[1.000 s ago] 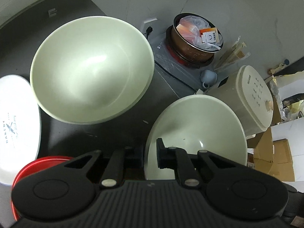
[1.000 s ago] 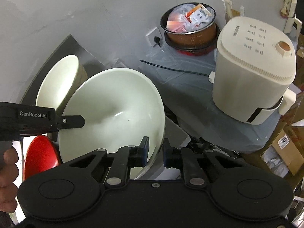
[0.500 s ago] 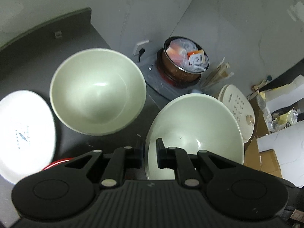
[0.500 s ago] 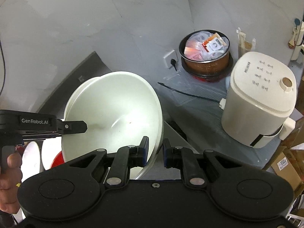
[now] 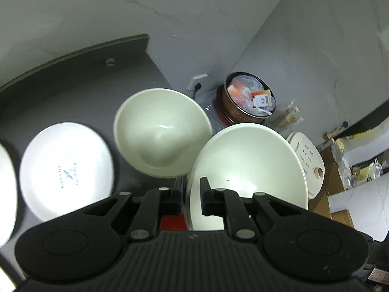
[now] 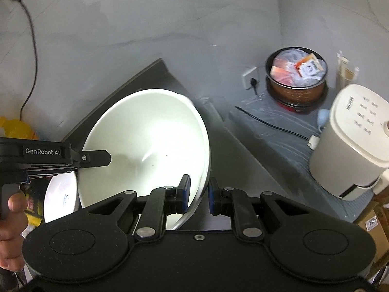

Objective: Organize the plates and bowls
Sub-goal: 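Lift the large cream bowl and lower it into the red bowl, open right gripper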

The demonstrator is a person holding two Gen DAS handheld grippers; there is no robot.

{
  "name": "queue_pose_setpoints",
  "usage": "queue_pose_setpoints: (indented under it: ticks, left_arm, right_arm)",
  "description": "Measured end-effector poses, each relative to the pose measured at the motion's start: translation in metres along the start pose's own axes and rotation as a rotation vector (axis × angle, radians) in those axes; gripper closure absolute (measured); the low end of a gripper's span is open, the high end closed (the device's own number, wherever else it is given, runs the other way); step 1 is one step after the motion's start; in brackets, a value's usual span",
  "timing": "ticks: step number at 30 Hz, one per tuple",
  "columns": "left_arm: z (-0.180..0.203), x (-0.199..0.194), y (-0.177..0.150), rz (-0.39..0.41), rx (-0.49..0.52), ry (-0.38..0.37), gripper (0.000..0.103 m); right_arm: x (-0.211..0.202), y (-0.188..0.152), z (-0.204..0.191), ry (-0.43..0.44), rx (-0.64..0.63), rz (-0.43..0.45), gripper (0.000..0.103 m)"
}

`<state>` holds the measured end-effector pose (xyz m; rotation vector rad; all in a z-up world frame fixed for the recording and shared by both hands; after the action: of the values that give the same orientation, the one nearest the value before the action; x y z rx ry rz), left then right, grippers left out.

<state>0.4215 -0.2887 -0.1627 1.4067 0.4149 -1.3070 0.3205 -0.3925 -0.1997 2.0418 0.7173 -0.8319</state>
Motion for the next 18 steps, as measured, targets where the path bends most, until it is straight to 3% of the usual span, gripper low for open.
queue_pose_setpoints:
  ticks: [18]
  left_arm:
    - [-0.054,-0.034,-0.028,0.045,-0.144,0.072,0.09]
  right_arm:
    - [0.014,-0.021,-0.042,0.051,-0.145,-0.077,0.086]
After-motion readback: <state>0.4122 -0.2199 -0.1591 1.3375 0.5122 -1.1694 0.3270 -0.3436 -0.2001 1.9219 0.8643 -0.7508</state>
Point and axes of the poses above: each gripper's, at about its wrist camera, not at the fingertips, and x roughly the way its jaws point, z to its right, y to its top, the point moved 10 cm from there along x, roughly the way its jaws point, and after that the axes turned 10 degrees about x, right-handed, at the moved point
